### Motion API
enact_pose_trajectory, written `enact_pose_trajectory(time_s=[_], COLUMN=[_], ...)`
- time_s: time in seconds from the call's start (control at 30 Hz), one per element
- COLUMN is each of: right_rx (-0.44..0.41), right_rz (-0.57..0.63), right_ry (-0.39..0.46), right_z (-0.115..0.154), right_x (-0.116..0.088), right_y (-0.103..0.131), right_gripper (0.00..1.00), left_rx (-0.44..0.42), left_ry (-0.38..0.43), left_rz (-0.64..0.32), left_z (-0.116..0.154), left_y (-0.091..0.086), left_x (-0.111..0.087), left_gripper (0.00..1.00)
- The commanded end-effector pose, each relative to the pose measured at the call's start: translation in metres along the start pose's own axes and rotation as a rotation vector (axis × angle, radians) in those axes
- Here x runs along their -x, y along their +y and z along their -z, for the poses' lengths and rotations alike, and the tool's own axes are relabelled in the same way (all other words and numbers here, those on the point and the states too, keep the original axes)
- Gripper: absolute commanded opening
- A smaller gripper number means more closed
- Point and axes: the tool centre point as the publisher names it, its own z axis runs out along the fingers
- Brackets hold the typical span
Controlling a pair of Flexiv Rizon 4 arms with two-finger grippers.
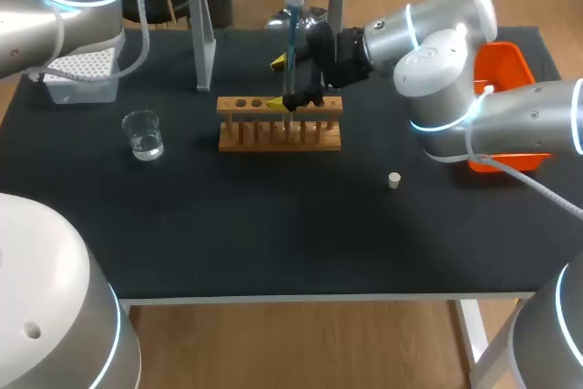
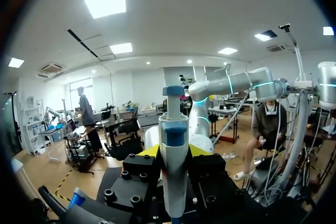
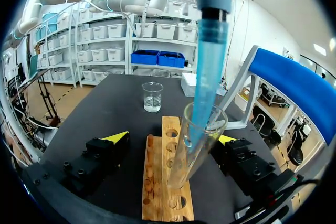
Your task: Invert the test tube, pick up the pipette, mount the tip to pipette, aspirate from beaker and dispense into the tube, eject the tip, return the pipette, and cap with the stopper.
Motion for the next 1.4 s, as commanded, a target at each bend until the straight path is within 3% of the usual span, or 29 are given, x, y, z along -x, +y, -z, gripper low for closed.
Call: enact_pose_trajectory(time_s=[0.03,1.4], right_rx=[-0.001,-0.001], right_rz=[0.0,0.0], right_ry=[-0.001,-0.001], right_z=[0.001,0.001], right_x=[-0.001,-0.001], right_y=[0.0,0.0], right_gripper=[1.0,1.0], left_rx=[0.008,0.064], left_ry=[-0.009,-0.027], left_rz=[-0.004,-0.037], left_z=[-0.001,-0.013], left_y=[-0.006,-0.041], left_x=[-0.003,-0.01], left_gripper=[0.0,0.0])
